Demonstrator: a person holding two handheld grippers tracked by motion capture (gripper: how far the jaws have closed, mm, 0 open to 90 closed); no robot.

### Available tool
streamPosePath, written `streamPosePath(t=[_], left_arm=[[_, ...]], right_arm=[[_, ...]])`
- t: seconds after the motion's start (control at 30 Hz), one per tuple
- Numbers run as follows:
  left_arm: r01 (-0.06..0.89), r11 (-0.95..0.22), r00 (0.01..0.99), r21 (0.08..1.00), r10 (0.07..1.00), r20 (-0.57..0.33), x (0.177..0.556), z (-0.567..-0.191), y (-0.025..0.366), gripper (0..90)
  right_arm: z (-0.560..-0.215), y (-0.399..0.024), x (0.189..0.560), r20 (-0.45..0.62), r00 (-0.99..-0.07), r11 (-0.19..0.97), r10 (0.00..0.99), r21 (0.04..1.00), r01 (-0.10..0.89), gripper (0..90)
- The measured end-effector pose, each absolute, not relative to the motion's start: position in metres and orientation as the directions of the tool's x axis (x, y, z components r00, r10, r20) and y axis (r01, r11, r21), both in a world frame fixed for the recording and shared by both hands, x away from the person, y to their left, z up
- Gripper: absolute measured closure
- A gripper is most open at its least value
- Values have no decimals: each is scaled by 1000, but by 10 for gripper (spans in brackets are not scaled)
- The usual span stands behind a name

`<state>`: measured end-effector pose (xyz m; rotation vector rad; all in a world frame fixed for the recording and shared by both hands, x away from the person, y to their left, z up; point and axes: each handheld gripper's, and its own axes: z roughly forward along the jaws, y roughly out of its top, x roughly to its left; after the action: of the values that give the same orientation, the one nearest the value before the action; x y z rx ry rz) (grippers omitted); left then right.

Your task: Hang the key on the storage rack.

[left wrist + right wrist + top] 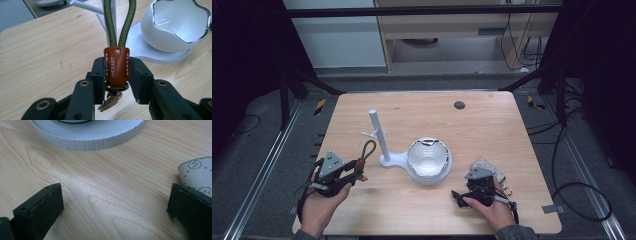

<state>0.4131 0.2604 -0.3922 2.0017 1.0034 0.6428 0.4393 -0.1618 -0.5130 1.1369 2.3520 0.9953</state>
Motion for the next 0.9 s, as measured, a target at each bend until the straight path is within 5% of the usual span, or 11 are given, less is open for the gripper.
streamPosePath(t=[0.9], left_arm=[[354,-369,584,859,805,105,401,-379,245,663]], right_arm=[[-513,-162,439,-5,-620,433,785,719,543,2]])
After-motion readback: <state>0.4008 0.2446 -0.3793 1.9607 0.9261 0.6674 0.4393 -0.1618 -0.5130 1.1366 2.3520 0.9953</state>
